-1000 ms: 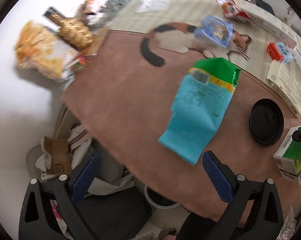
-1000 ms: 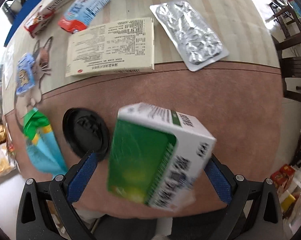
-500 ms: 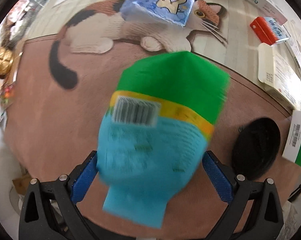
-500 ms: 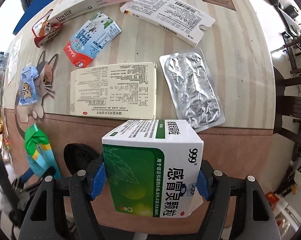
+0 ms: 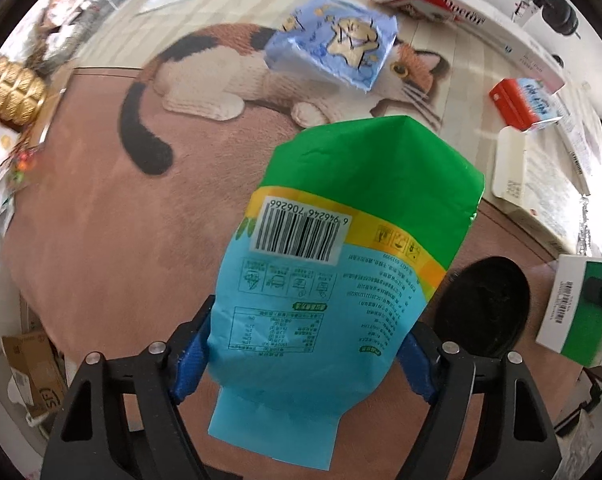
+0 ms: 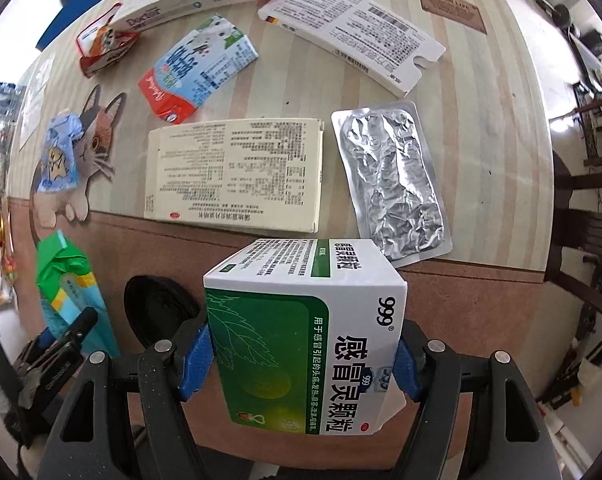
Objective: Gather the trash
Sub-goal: 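Carry bag and box to the white bin and release both into it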
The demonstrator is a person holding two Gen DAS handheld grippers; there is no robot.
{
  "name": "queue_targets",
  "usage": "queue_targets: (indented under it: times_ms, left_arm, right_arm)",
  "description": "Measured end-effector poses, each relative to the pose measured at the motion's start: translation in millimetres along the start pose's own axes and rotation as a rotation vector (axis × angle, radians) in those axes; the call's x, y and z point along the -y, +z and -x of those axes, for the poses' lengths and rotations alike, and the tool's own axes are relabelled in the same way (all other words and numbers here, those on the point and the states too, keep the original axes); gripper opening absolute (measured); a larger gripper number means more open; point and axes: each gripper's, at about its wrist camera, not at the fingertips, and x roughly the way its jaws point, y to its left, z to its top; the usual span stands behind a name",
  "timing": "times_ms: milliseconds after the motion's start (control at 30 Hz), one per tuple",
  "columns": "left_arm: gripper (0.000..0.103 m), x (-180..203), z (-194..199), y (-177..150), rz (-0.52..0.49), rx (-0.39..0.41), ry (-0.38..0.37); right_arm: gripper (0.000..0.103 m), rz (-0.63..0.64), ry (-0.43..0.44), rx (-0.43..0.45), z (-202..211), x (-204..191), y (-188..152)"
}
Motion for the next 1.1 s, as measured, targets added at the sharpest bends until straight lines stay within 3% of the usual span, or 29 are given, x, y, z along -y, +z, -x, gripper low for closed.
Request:
queue_targets:
  times_ms: [333, 533, 733, 900, 1100]
  left_arm:
    - [0.079, -22, 71, -52, 0.134, 0.131, 0.021]
    - [0.079, -19, 120, -121, 0.242, 0.215, 0.02]
    - [0.079, -51, 147, -213, 0.366, 0.258, 0.009]
    - [0.079, -94, 140, -303, 0.531, 0.234, -0.041]
    - [0.079, -149, 72, -396, 0.753, 0.132, -0.105]
  right_arm:
    - [0.075, 0.11, 0.016, 0.023, 11, -14, -46]
    - [0.075, 0.215, 0.034, 0.112, 40, -32, -90]
    - [0.075, 0.347, 0.099, 0.155, 58, -70, -159]
    - [0.075, 0.479, 0.179, 0.096, 40, -106, -236]
    - [0.075, 0.649, 0.192, -0.043, -45, -160, -324]
